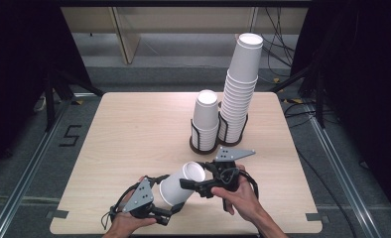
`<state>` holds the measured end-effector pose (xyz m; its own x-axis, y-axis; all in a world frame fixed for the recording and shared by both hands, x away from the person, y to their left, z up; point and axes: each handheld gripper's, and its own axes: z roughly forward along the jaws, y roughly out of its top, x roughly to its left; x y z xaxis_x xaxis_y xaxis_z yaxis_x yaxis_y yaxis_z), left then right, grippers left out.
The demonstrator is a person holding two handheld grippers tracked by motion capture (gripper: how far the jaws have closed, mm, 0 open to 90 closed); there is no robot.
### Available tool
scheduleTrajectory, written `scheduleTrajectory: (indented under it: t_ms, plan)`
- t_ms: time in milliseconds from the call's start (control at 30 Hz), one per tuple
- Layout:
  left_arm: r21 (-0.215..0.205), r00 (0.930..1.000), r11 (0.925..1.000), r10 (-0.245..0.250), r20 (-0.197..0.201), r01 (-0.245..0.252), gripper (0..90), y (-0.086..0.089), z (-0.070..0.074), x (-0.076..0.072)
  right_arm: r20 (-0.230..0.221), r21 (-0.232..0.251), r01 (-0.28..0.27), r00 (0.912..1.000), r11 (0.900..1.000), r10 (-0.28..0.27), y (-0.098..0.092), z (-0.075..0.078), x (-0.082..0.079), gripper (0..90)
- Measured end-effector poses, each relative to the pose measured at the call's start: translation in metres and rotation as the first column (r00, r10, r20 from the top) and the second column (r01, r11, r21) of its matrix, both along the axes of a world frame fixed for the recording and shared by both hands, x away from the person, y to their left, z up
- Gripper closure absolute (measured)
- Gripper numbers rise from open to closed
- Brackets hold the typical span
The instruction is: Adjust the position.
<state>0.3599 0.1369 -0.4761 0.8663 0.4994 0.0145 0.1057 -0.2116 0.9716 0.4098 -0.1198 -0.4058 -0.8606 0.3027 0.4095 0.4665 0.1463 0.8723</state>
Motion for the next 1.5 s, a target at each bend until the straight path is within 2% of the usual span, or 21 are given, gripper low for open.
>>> scheduleTrajectory:
  t_ms: [133,267,333,400,467,567,633,667,700,833,867,933,1000,1067,1100,1200,1233,1333,1367,1433,1500]
  plan:
    - [0.011,0.9998,0.9998,-0.015,0.012,0.015,9.6,0.000,0.001,0.001,-0.004,-0.017,-0.026,0.9997,1.000,0.026,-0.001,0.000,0.000,22.6]
    - [0.103,0.9989,0.9942,-0.033,0.032,0.029,10.1,0.002,0.005,-0.001,0.044,-0.085,-0.057,0.9972,0.995,0.061,-0.002,0.005,-0.001,20.9]
    - [0.148,0.9982,0.9879,-0.050,0.033,0.044,10.4,0.002,0.005,-0.002,0.073,-0.161,-0.086,0.9924,0.983,0.099,-0.005,0.008,-0.002,21.2]
    - [0.173,0.9979,0.9838,-0.055,0.033,0.049,10.4,0.002,0.005,-0.002,0.080,-0.176,-0.099,0.9902,0.979,0.115,-0.004,0.008,-0.002,21.2]
    - [0.197,0.9964,0.9783,-0.074,0.043,0.064,10.5,0.002,0.004,-0.002,0.083,-0.223,-0.124,0.9858,0.967,0.146,-0.005,0.009,-0.004,21.9]
    - [0.215,0.9961,0.9745,-0.077,0.043,0.066,10.6,0.002,0.004,-0.002,0.102,-0.248,-0.128,0.9824,0.960,0.157,-0.005,0.008,-0.003,22.1]
    - [0.233,0.9957,0.9701,-0.081,0.046,0.068,10.7,0.002,0.004,-0.003,0.094,-0.261,-0.138,0.9815,0.956,0.167,-0.005,0.007,-0.003,22.0]
    - [0.231,0.9956,0.9708,-0.079,0.050,0.066,10.7,0.001,0.004,-0.003,0.059,-0.262,-0.146,0.9842,0.954,0.167,-0.005,0.006,-0.004,21.0]
    - [0.231,0.9956,0.9708,-0.079,0.050,0.066,10.7,0.001,0.004,-0.003,0.072,-0.265,-0.148,0.9824,0.953,0.172,-0.005,0.005,-0.002,21.1]
    - [0.237,0.9953,0.9692,-0.082,0.051,0.068,10.7,0.001,0.004,-0.003,0.056,-0.262,-0.158,0.9824,0.952,0.178,-0.005,0.003,-0.002,22.7]
    - [0.235,0.9953,0.9698,-0.079,0.056,0.064,10.5,0.001,0.004,-0.003,0.056,-0.244,-0.152,0.9837,0.958,0.171,-0.004,0.001,-0.001,23.5]
    - [0.226,0.9946,0.9718,-0.082,0.063,0.066,10.2,0.002,0.004,-0.003,0.043,-0.251,-0.159,0.9835,0.955,0.176,-0.005,0.002,0.000,23.8]
    - [0.194,0.9951,0.9789,-0.078,0.061,0.065,6.0,0.003,0.003,-0.002,0.047,-0.228,-0.155,0.9844,0.961,0.170,-0.007,0.004,0.000,24.7]
    - [0.146,0.9940,0.9866,-0.084,0.070,0.074,4.9,0.002,0.000,-0.001,0.032,-0.224,-0.157,0.9852,0.962,0.168,-0.007,0.005,0.000,25.0]
    - [0.127,0.9950,0.9901,-0.070,0.071,0.060,3.4,0.003,-0.001,-0.001,0.054,-0.210,-0.146,0.9855,0.967,0.161,-0.008,0.007,0.001,25.6]
    - [0.033,0.9981,0.9988,-0.037,0.050,0.035,3.5,0.005,-0.001,0.002,0.046,-0.196,-0.136,0.9880,0.971,0.147,-0.009,0.008,0.001,25.9]
    - [0.024,0.9987,0.9992,-0.034,0.037,0.033,4.0,0.006,0.000,0.002,0.043,-0.186,-0.133,0.9887,0.973,0.144,-0.010,0.009,0.002,26.0]
    - [-0.058,0.9981,0.9977,-0.031,0.052,0.034,4.0,0.007,-0.001,0.002,0.045,-0.146,-0.119,0.9909,0.982,0.127,-0.012,0.012,0.004,26.2]
    - [-0.065,0.9985,0.9974,-0.030,0.046,0.033,3.9,0.008,0.000,0.002,0.041,-0.134,-0.121,0.9910,0.984,0.128,-0.013,0.014,0.004,26.2]
    - [-0.107,0.9980,0.9936,-0.031,0.056,0.037,3.0,0.007,0.000,0.002,0.049,-0.087,-0.113,0.9918,0.990,0.118,-0.014,0.018,0.003,26.5]
    - [-0.162,0.9981,0.9863,-0.025,0.057,0.034,3.0,0.006,0.000,0.001,0.030,-0.078,-0.108,0.9934,0.991,0.111,-0.015,0.019,0.002,26.5]
